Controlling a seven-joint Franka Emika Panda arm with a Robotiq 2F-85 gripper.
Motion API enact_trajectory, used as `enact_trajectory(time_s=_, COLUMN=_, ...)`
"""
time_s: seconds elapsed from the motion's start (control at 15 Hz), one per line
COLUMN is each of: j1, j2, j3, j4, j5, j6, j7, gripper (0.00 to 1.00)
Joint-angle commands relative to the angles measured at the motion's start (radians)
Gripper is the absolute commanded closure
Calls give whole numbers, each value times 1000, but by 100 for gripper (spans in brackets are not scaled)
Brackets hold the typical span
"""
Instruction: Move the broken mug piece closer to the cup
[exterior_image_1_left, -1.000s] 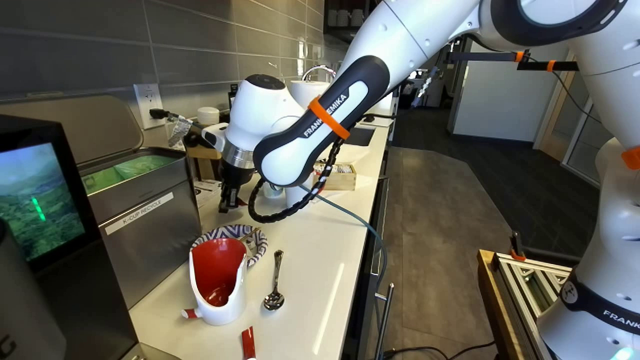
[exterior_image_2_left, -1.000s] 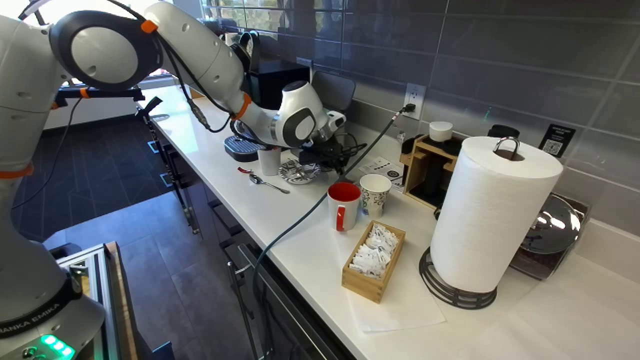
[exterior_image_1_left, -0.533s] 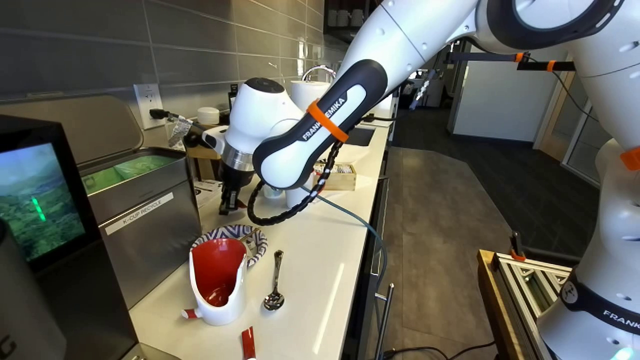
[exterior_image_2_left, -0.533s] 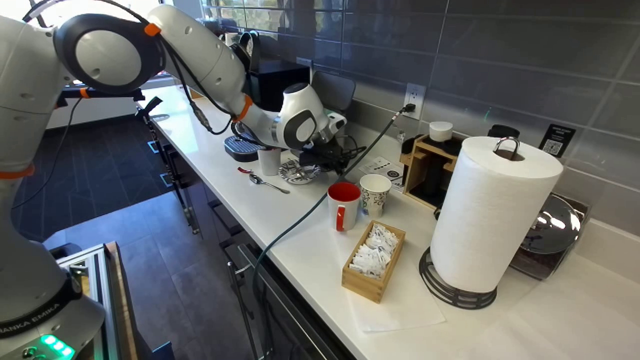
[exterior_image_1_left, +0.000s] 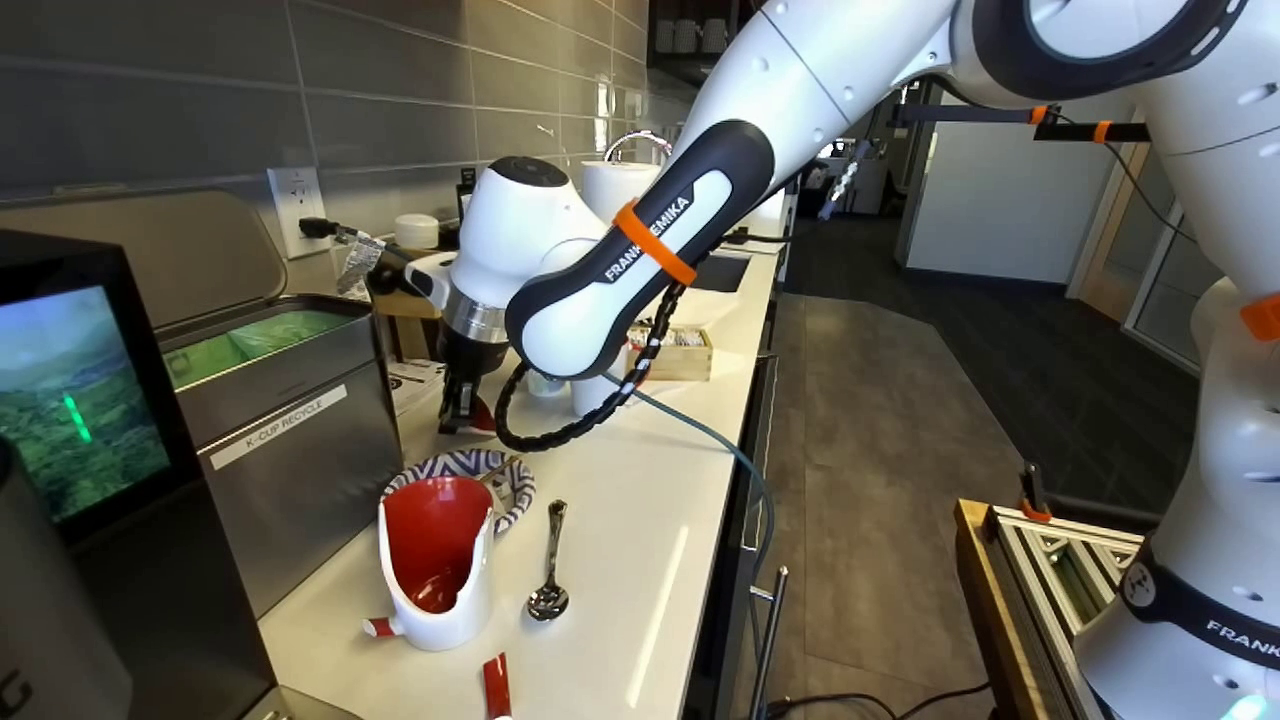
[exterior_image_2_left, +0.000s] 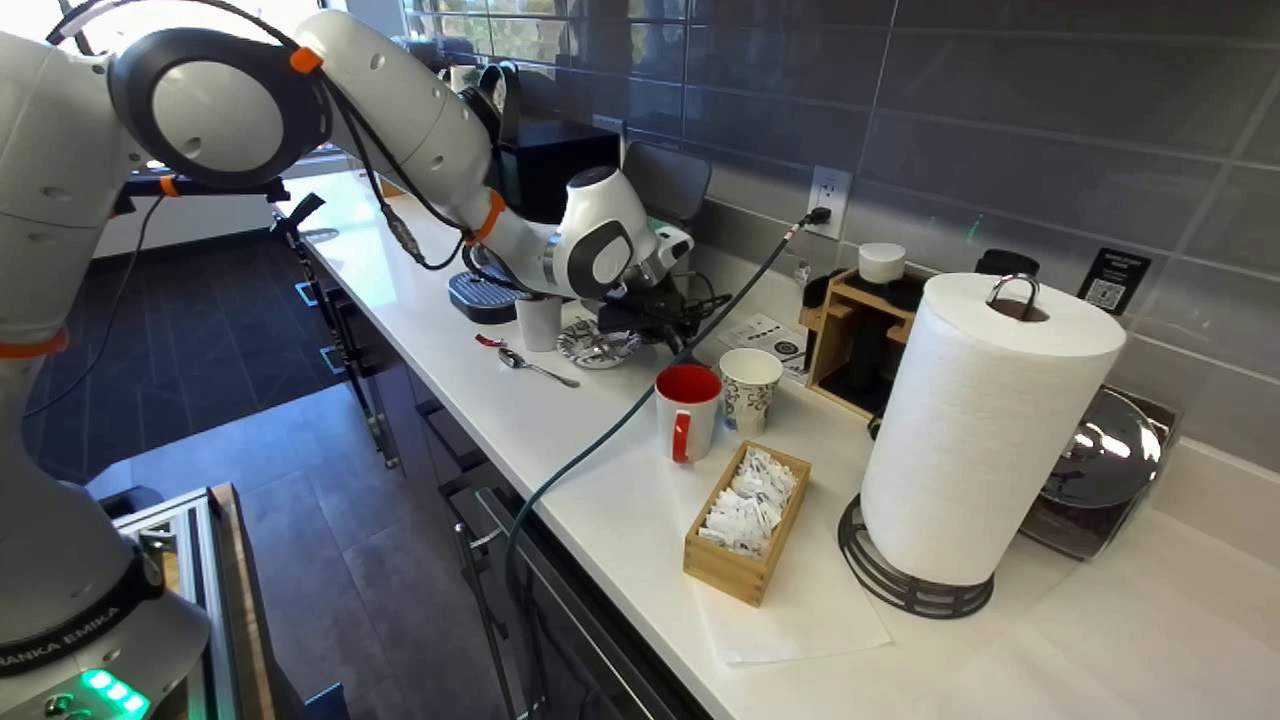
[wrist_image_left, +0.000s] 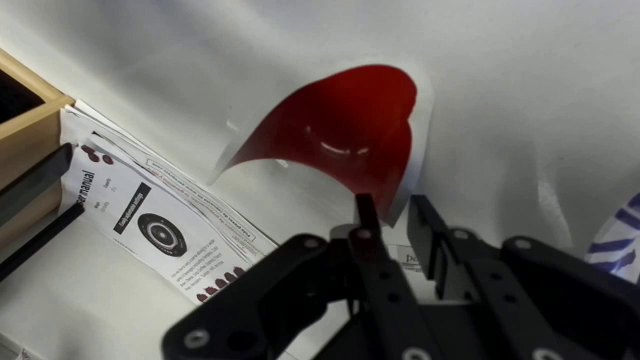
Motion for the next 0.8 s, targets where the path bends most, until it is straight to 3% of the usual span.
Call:
enact_trajectory(time_s=0.0, j1=-7, j2=15, j3=10, j4=23, j5=-8, j6=-29, j7=20, gripper=76)
enact_trajectory(time_s=0.13, j1=-5, j2=14, j3=7, j4=22, j5=-11, j6=-29, j7=23, gripper=95)
enact_trajectory(time_s=0.27, j1=-6, j2=0, j3=11, j4=15, j5=-9, j6=-29, j7=21, gripper=100)
enact_trajectory(time_s=0.33, j1=-3, j2=-15, j3=9, j4=7, j5=-13, j6=-32, j7=20, gripper=89)
enact_trajectory(time_s=0.4, j1=-3, j2=-29, j3=13, j4=-1, j5=-13, j6=-34, j7=17, gripper=66)
enact_trajectory(time_s=0.53, j1=-16, j2=-76, j3=42, j4=-33, j5=0, j6=-42, j7=-6, gripper=64)
enact_trajectory(time_s=0.73, j1=-35, j2=-146, j3=86, j4=-74, j5=16, j6=-88, j7=-47, gripper=42)
